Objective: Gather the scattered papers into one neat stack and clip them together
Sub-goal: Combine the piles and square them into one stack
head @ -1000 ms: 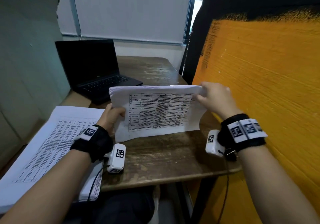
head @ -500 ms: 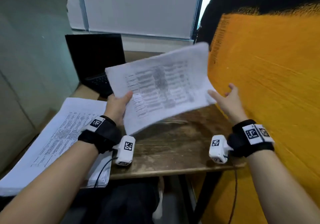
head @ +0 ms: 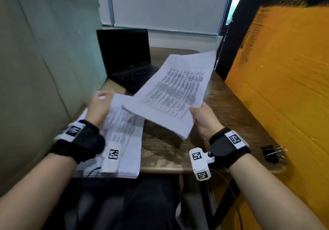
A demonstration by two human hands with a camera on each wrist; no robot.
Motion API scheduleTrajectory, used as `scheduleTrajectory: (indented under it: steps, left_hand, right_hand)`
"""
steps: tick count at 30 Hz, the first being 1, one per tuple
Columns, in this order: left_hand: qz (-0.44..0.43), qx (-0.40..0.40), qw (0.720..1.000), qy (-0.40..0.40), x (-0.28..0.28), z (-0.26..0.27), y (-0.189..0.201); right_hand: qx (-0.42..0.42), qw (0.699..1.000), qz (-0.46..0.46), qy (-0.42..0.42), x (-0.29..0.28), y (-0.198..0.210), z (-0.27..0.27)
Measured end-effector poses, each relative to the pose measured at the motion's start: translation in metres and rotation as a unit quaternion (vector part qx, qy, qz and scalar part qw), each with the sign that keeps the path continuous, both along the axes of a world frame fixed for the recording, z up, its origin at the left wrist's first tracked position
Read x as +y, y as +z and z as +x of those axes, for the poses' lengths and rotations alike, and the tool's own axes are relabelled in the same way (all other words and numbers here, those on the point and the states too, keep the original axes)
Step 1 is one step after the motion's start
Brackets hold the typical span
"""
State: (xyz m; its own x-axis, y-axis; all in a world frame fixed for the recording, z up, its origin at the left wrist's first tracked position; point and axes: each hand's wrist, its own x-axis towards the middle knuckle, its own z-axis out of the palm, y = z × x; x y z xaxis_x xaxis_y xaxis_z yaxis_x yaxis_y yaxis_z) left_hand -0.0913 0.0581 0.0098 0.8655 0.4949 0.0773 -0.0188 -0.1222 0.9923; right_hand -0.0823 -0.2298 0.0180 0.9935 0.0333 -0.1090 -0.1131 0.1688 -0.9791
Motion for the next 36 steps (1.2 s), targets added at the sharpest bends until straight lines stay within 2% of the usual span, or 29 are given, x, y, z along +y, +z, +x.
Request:
scheduleTrajectory:
  steps: [2,5,8,14,15,18,20,22,25,27,29,34,36]
  left_hand:
    - [0.081,0.086,0.992,0.045,0.038,-0.009,-0.006]
    - [0.168,0.219,0.961,0.009,0.065,-0.023,-0.024]
    - [0.215,0.284,0.934,-0.003,0.074,-0.032,-0.036]
    - [0.199,0.306,0.931,-0.019,0.056,-0.037,-0.018]
    - [0.17,0.293,0.941,-0.022,0.048,-0.037,-0.017]
    - [0.005,0.238,0.969,-0.058,0.016,-0.038,-0.025]
    - [-0.025,0.168,0.977,-0.129,-0.008,-0.037,-0.035]
    - [-0.028,0.14,0.977,-0.158,-0.026,-0.035,-0.04]
    - [-0.091,0.126,0.972,-0.177,-0.04,-0.026,-0.037]
    - [-0.09,0.151,0.965,-0.193,-0.046,-0.021,-0.036]
    - [-0.082,0.154,0.97,-0.167,-0.048,-0.017,-0.036]
    - [-0.114,0.175,0.967,-0.146,-0.05,-0.01,-0.035]
    - [-0.071,0.186,0.964,-0.176,-0.049,-0.01,-0.034]
  right_hand:
    - [0.036,0.999,0.017,-0.009,0.0,-0.004,0.001]
    - [0.083,0.996,0.015,-0.011,0.006,-0.011,0.0]
    - [0.106,0.994,0.02,-0.008,0.011,-0.016,-0.003]
    - [0.127,0.991,0.038,-0.016,-0.002,-0.017,-0.006]
    - [0.13,0.99,0.046,-0.017,-0.004,-0.016,-0.006]
    - [0.117,0.991,0.065,0.004,-0.008,-0.009,-0.006]
    - [0.108,0.992,0.055,0.028,-0.009,-0.004,-0.005]
    - [0.112,0.992,0.023,0.05,-0.01,-0.002,-0.003]
    - [0.13,0.987,-0.035,0.086,-0.011,-0.002,0.0]
    - [0.144,0.982,-0.087,0.09,-0.013,-0.009,0.006]
    - [0.149,0.974,-0.159,0.07,-0.016,-0.019,0.011]
    - [0.115,0.955,-0.261,0.079,-0.014,-0.035,0.013]
    - [0.091,0.951,-0.282,0.092,-0.008,-0.04,0.009]
